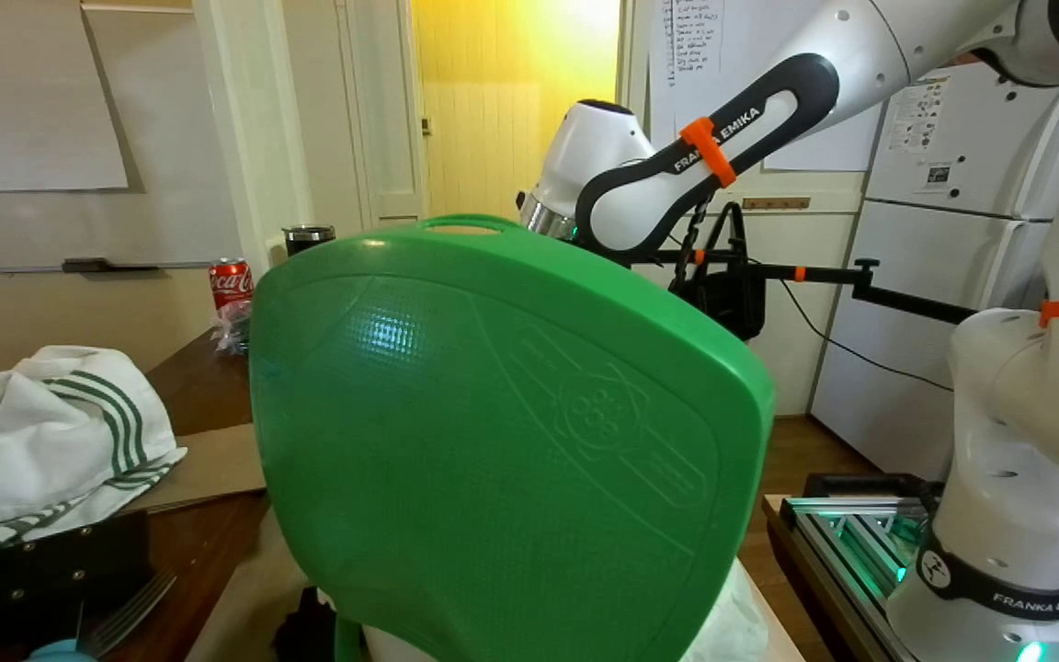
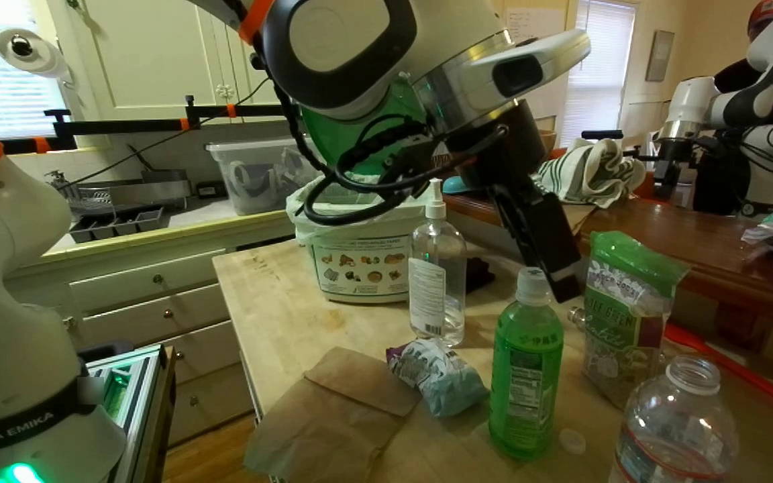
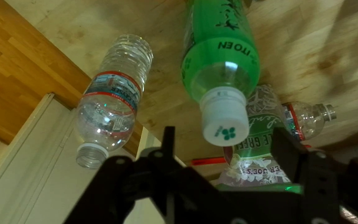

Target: Remove the white cap from the green bottle and put it on the table

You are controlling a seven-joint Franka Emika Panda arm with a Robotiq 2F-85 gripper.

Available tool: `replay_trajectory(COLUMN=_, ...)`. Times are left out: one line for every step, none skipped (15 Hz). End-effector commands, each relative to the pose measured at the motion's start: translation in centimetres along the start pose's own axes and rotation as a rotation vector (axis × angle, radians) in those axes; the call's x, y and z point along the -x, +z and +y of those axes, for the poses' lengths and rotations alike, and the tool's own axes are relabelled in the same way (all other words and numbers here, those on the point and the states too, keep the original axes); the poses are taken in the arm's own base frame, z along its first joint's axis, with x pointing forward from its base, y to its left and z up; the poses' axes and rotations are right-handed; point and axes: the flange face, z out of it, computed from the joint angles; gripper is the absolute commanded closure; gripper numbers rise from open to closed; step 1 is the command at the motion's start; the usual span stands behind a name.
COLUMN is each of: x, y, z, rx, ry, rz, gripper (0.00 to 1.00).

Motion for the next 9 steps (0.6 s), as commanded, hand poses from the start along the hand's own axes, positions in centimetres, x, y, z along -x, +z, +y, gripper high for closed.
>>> replay_trajectory(x=0.10, y=-0.36, z=-0.01, rx=0.004, ry=0.001, rz=0.019, gripper=0.12)
replay_trajectory(x=0.13, y=-0.43, z=-0.04, rx=0.003, ry=0.001, rz=0.019, gripper=0.13)
replay_trajectory(x=0.17, y=-0.50, z=-0.09, rx=0.000, ry=0.001, rz=0.019, gripper=0.17)
replay_trajectory(x=0.20, y=-0.51, z=-0.10, rx=0.001, ry=-0.001, rz=0.019, gripper=0.29)
replay_trajectory(x=0.24, y=-0.50, z=-0.13, rx=0.001, ry=-0.001, rz=0.018, gripper=0.33)
replay_trajectory(x=0.27, y=-0.47, z=-0.18, rx=-0.001, ry=-0.002, rz=0.017, gripper=0.43)
replay_trajectory(x=0.32, y=-0.43, z=-0.24, rx=-0.001, ry=-0.003, rz=0.016, gripper=0.47)
replay_trajectory(x=0.36, y=-0.41, z=-0.28, rx=-0.002, ry=-0.004, rz=0.015, gripper=0.48)
replay_trajectory(x=0.40, y=-0.38, z=-0.32, rx=-0.002, ry=-0.005, rz=0.014, gripper=0.44)
